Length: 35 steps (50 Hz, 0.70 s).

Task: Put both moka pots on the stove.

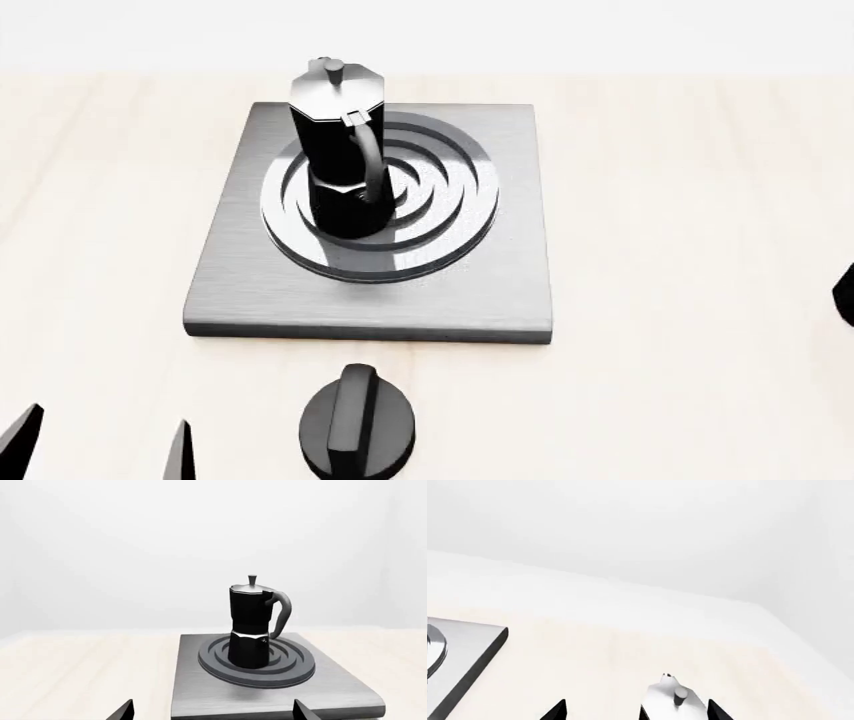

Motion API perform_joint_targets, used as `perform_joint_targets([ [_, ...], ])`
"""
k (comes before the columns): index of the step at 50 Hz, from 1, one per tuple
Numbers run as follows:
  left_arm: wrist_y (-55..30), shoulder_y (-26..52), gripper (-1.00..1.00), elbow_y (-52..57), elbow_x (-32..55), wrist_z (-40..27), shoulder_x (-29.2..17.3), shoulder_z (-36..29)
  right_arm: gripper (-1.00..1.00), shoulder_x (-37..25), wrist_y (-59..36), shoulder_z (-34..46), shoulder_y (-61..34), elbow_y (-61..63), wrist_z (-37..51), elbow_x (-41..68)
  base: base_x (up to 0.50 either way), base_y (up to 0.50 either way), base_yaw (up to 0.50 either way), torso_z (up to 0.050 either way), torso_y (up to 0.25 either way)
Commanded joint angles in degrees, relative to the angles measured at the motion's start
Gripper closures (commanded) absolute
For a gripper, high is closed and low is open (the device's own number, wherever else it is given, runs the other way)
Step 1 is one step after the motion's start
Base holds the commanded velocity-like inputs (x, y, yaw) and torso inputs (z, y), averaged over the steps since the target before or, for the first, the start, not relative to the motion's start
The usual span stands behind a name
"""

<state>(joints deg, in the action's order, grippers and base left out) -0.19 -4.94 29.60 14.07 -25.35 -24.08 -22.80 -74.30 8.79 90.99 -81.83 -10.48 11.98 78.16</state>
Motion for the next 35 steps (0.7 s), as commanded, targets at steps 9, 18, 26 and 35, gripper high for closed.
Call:
perform_joint_targets([
  [9,0.0,-0.1,-1.00,0.2,0.0,-0.3,-0.2,-0.2,-1.00,1.9,-12.1,0.4,-3.9,-7.7,-4.8,0.7,0.00,0.00,0.00,0.000,0.000],
  [18,-0.1,0.1,-1.00,0.1,0.1,-0.4,-0.2,-0.4,-1.00,3.7,-13.2,0.9,-2.4,-12.6,-6.5,2.2,0.00,0.00,0.00,0.000,0.000],
  [26,-0.1,0.3,-1.00,-0.2,0.0,-0.4,-0.2,-0.7,-1.00,6.5,-11.8,0.6,0.1,-18.7,-10.4,4.7,0.00,0.00,0.00,0.000,0.000],
  [35,0.0,0.4,-1.00,-0.4,0.0,-0.5,-0.2,-0.7,-1.00,11.7,-10.6,-0.2,2.4,-27.8,-15.1,7.1,0.00,0.00,0.00,0.000,0.000],
])
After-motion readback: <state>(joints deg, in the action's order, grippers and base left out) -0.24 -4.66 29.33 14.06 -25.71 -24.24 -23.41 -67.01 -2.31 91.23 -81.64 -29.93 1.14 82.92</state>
